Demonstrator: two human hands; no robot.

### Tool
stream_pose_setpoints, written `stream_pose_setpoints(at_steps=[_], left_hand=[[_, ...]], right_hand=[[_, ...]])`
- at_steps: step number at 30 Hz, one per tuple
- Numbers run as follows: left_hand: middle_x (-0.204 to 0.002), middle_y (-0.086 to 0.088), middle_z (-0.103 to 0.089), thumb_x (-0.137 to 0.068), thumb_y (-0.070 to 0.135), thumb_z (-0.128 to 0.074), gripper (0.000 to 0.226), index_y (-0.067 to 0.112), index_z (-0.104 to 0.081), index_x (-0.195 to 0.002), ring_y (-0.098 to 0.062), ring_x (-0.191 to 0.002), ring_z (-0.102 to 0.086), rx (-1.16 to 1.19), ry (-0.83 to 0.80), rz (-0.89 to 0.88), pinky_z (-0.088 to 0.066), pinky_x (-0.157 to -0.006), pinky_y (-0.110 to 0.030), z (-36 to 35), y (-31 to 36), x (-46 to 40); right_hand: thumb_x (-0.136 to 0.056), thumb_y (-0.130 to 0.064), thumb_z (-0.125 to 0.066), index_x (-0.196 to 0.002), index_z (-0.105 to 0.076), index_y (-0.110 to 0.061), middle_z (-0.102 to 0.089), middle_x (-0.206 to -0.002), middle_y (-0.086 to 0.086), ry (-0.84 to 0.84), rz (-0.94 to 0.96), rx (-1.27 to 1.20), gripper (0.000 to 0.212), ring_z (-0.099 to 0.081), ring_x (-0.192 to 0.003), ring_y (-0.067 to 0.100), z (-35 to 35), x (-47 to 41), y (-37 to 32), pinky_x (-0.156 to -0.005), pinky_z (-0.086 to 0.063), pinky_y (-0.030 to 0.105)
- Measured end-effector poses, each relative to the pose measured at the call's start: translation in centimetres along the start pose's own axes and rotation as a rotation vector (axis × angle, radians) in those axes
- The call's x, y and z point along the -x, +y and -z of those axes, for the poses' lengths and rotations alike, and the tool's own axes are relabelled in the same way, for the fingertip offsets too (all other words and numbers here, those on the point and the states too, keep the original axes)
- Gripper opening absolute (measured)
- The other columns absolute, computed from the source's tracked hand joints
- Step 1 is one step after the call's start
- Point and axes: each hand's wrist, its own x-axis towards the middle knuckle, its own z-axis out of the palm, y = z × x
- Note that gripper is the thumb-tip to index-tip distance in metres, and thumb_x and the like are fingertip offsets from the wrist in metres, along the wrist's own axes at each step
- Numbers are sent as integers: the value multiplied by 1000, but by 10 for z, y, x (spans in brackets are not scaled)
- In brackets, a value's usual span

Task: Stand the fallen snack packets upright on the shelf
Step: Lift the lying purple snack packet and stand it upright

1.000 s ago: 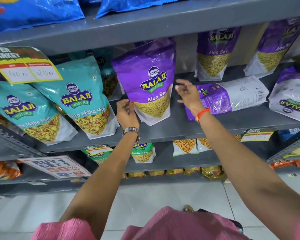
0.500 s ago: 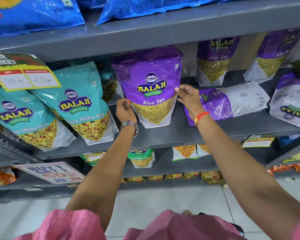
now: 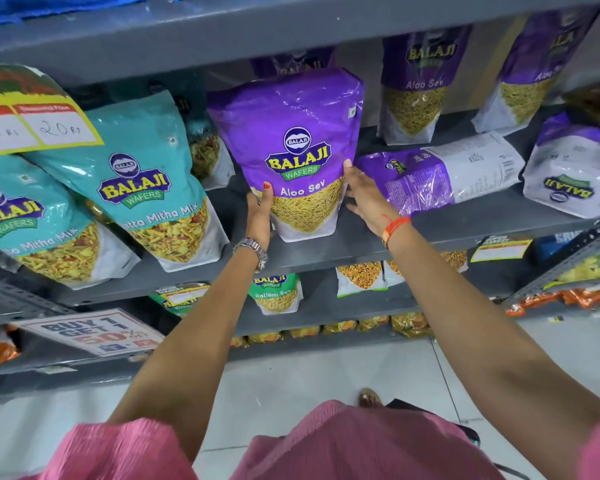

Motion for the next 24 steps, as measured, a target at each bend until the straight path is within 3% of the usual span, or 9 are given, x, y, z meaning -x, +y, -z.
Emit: stream_pose_setpoints(at_steps=[5, 11, 14, 17, 20, 22, 24], left_hand=[[-116, 1, -47, -94, 37, -35, 45, 14, -27, -132, -15, -104, -48, 7, -20, -11, -42, -100, -47, 5, -16, 15], [-110, 3, -50, -93, 39, -36, 23, 24, -33, -109, -17, -104, -49, -74, -59, -49, -39, -104, -56, 14, -19, 21], [-115, -2, -50, -93, 39, -37, 33, 18, -35, -118, -21, -108, -50, -105, -56, -66, -41, -103, -42, 14, -18, 24], [-119, -10, -54, -92, 35, -41, 48, 0, -39, -124, -21, -106, -52, -112, 192, -145, -39, -92, -28, 10, -26, 34], [-106, -27, -58, -84, 38, -42, 50, -9, -50, -101, -35, -100, -53, -124, 586, -297, -41, -89, -41, -2, -44, 45], [-102, -29, -56, -80, 37, -35, 50, -7, -51, -95, -36, -98, -50, -248, 669, -259, -35, -83, -41, -25, -56, 56], [-102, -26, -56, -77, 33, -35, 44, -3, -52, -96, -36, -101, -48, -392, 646, -233, -33, -81, -41, -52, -64, 68]], right_hand=[[-96, -49, -30, -127, -48, -18, -55, -130, 0, 10, 14, -57, 47, -50, -118, 17, -1, 26, 12, -93, -38, 30], [-95, -51, -29, -135, -41, -16, -50, -142, 7, 12, 17, -64, 54, -47, -130, 24, -4, 35, 11, -108, -40, 42], [-96, -49, -30, -132, -43, -16, -49, -141, 7, 22, -14, -77, 51, -49, -125, 22, -3, 34, 8, -105, -42, 40], [-95, -51, -31, -125, -46, -17, -48, -141, 8, -3, -14, -32, 47, -47, -129, 23, 6, 34, 9, -101, -45, 38], [-96, -45, -37, -124, -47, -14, -50, -137, 10, 70, 61, 69, 43, -48, -126, 22, 28, 34, 12, -97, -46, 36], [-96, -38, -43, -123, -50, -9, -57, -122, 11, 167, 129, 162, 40, -57, -109, 16, 48, 28, 12, -94, -48, 33], [-94, -26, -51, -119, -56, -5, -60, -105, 8, 238, 189, 243, 33, -60, -79, -6, 70, 19, 9, -81, -48, 16]])
